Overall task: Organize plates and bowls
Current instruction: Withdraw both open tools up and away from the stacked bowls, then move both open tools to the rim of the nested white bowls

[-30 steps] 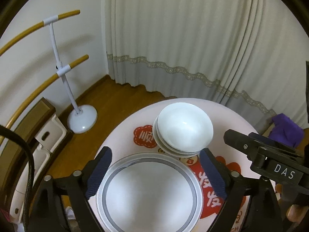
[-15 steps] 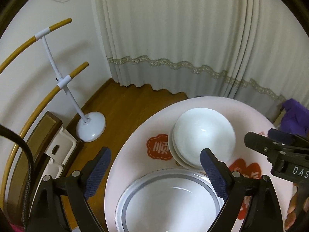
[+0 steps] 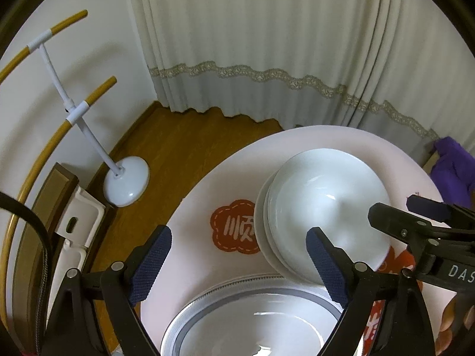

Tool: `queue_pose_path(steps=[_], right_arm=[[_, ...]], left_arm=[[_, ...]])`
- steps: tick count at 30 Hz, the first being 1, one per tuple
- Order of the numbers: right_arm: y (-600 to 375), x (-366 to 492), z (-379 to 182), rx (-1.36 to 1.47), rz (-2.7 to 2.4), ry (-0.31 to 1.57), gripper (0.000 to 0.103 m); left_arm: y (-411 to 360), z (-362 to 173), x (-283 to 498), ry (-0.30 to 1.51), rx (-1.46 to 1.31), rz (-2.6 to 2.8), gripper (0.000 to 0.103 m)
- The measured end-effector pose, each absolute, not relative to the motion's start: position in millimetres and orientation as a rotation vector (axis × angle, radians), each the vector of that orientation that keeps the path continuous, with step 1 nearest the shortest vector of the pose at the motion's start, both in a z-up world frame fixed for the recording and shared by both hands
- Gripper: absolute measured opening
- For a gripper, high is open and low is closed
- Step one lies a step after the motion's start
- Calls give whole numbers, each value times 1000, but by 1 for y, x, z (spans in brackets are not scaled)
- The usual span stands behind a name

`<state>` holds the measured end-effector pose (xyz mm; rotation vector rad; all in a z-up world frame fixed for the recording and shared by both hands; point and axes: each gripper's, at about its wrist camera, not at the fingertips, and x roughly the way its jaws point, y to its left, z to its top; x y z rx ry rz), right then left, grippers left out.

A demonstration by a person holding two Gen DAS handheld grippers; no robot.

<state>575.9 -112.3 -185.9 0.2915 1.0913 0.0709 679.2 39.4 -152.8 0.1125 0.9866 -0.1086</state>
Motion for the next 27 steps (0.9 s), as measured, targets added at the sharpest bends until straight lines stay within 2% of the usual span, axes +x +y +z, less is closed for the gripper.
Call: queue_pose_path(steps=[2, 14, 20, 27], right_arm=[[-113, 579, -190, 299, 73, 1098, 86], [-112, 584, -207, 317, 106, 1136, 86], [-115, 583, -214, 364, 131, 1146, 84], [-117, 583, -222, 427, 165, 1157, 64]], left_arm=[[45, -156, 692, 998, 101, -106, 83], [57, -179, 734, 1028, 68, -121, 80], [67, -191, 737, 1052, 23, -146, 71], [87, -196, 747, 1061, -51, -209, 55]])
